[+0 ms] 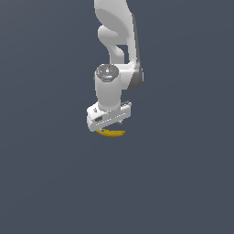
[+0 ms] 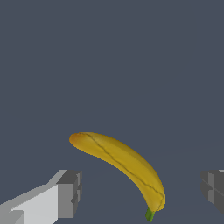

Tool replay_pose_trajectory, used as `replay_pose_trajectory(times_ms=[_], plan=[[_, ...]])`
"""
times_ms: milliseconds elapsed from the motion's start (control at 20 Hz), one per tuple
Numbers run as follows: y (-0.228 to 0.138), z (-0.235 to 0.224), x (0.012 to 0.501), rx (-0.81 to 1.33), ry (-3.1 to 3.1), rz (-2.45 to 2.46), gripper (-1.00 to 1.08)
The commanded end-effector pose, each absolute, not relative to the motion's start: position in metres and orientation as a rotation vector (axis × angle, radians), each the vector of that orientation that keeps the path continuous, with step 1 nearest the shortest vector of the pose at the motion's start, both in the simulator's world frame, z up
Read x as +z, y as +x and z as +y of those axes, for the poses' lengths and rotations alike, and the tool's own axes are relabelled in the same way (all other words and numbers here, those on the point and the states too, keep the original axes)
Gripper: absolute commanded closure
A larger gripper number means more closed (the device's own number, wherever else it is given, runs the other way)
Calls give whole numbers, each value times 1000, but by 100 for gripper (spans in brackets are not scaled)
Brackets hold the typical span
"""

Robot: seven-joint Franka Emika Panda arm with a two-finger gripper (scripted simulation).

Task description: Pick up the object and move it to a goal position.

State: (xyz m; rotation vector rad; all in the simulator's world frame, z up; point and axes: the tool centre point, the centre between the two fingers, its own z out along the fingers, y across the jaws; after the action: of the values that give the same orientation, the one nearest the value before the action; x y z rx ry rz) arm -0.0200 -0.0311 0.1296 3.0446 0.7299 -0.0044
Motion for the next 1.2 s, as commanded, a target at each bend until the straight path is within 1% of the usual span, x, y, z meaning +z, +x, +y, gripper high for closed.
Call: replay_pose_trajectory(times_ms=[0, 1150], plan=[[-23, -34, 124, -6, 3018, 832, -92], [-53, -51, 77, -5, 2662, 1663, -92]])
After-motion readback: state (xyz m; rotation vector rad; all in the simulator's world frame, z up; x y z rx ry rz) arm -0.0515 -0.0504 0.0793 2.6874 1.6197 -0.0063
